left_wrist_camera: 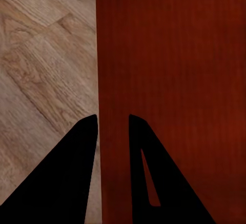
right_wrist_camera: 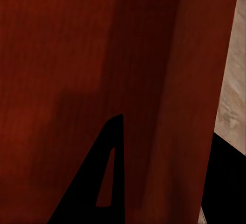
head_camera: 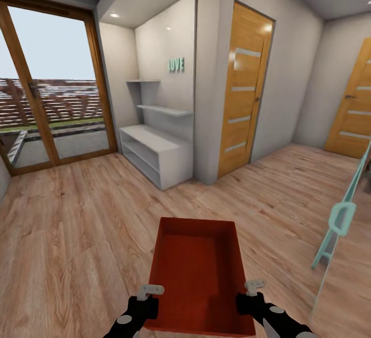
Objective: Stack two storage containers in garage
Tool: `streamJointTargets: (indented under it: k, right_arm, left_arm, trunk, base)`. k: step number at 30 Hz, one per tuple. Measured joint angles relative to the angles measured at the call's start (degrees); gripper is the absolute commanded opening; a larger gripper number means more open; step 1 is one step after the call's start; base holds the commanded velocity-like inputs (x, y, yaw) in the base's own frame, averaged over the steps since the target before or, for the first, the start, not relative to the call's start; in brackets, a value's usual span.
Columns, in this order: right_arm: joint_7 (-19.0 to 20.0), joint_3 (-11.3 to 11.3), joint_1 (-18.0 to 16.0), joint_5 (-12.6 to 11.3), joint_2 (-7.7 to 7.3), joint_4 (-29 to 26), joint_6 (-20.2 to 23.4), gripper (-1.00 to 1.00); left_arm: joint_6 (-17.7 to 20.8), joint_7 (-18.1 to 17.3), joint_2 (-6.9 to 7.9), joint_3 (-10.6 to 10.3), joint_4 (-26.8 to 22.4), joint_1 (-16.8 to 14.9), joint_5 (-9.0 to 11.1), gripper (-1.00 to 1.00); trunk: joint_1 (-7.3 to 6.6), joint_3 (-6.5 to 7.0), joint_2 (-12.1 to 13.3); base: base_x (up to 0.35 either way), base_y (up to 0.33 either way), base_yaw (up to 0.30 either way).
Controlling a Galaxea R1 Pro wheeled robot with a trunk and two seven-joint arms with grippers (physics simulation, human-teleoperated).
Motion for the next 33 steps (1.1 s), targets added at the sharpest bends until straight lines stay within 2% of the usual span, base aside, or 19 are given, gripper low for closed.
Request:
streamJointTargets:
  k: [13,29,33]
  right_arm:
    - [-0.02,0.03,0.0,-0.03,0.02,0.0,0.02,-1.0]
    - [-0.02,0.16,0.0,-0.18,0.02,-0.01,0.03,-1.0]
    - [-0.06,0.16,0.0,-0.19,0.04,-0.01,0.03,-1.0]
  left_arm:
    - [-0.01,-0.01,0.04,-0.02,-0.01,0.0,0.06,-1.0]
    - [0.01,-0.01,0.04,-0.02,-0.02,0.0,0.07,-1.0]
    - [0.0,-0.01,0.05,-0.02,0.0,-0.01,0.07,-1.0]
  trunk:
    - [0.0,0.0,0.0]
    - [0.0,0.22,0.0]
    - [0.0,0.3,0.0]
  base:
    - [0.341,0.0,-0.012]
    - [0.341,0.0,-0.261]
    - [0.341,0.0,-0.117]
